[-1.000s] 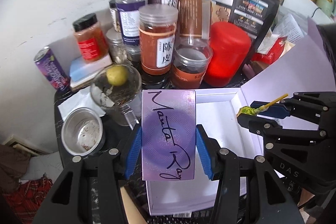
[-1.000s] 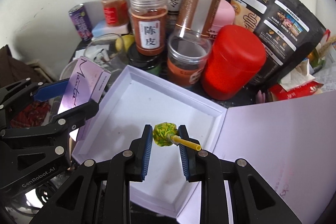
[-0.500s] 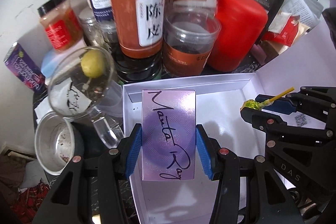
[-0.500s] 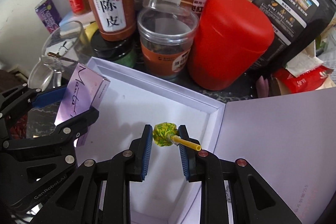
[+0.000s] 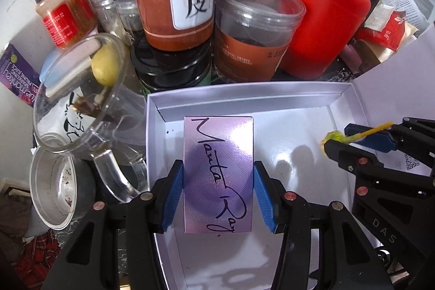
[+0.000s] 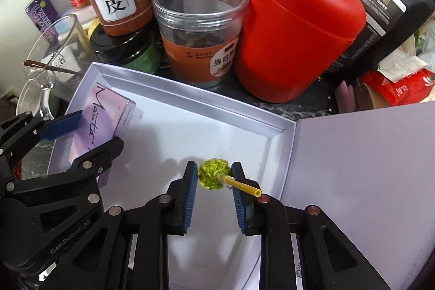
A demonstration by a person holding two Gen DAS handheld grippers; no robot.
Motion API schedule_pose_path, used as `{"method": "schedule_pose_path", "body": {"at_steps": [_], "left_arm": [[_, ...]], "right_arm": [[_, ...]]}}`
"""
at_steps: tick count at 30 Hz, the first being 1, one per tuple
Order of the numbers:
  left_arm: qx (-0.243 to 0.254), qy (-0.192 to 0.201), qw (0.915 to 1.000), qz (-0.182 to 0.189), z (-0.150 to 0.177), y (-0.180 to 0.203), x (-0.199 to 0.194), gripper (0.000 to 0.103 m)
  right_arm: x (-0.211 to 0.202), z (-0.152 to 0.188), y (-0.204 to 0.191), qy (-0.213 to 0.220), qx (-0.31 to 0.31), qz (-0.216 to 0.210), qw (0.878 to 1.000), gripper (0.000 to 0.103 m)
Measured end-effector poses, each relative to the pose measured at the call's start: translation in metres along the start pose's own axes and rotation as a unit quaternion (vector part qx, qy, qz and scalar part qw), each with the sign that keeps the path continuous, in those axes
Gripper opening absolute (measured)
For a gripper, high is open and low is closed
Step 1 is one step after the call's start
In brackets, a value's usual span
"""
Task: Organize rigid objects
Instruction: 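Lower both items into the white box and open both grippers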
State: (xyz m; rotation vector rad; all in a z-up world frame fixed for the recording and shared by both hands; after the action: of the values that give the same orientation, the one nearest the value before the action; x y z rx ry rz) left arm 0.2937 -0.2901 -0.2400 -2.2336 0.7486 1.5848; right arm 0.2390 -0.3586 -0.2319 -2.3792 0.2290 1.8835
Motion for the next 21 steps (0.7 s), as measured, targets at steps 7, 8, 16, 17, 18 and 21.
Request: {"method": "schedule_pose_path", "body": {"at_steps": [7, 8, 16, 17, 18, 21], "left_arm": [[-0.01, -0.015, 0.9998, -0.011, 0.003, 0.0, 0.0, 0.051], [-0.012, -0.014, 0.9998, -0.01, 0.003, -0.001, -0.002, 0.052], [-0.009, 0.008, 0.9999, -0.012, -0.001, -0.003, -0.033, 0.052], [-0.009, 0.01, 0.9998, -0.013, -0.001, -0.003, -0.036, 0.052], [-0.009, 0.013, 0.9998, -0.013, -0.002, -0.002, -0.041, 0.052], [-0.011, 0.02, 0.9997, -0.012, -0.002, -0.004, -0.053, 0.052]], "right_arm": [[-0.004, 0.002, 0.007, 0.003, 0.012, 0.005, 1.0, 0.044], [-0.005, 0.001, 0.008, 0.003, 0.012, 0.006, 1.0, 0.044], [-0.03, 0.002, 0.01, 0.013, 0.017, 0.007, 1.0, 0.044], [-0.034, 0.003, 0.01, 0.016, 0.017, 0.006, 1.0, 0.044], [-0.037, 0.004, 0.011, 0.017, 0.017, 0.006, 1.0, 0.044], [-0.049, 0.005, 0.013, 0.025, 0.019, 0.006, 0.999, 0.044]]}}
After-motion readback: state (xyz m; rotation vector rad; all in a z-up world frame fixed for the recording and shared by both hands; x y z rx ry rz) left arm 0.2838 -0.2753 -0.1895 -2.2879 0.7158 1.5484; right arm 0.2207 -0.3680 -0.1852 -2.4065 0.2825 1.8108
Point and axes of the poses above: each gripper's, at about its wrist camera, not at the fingertips, and x roughly the way its jaws point, y to its right, z to its underside, the point moved 8 cm from there along x, roughly the way its jaws point, and after that the axes turned 1 degree about -x, right-handed, at the moved point
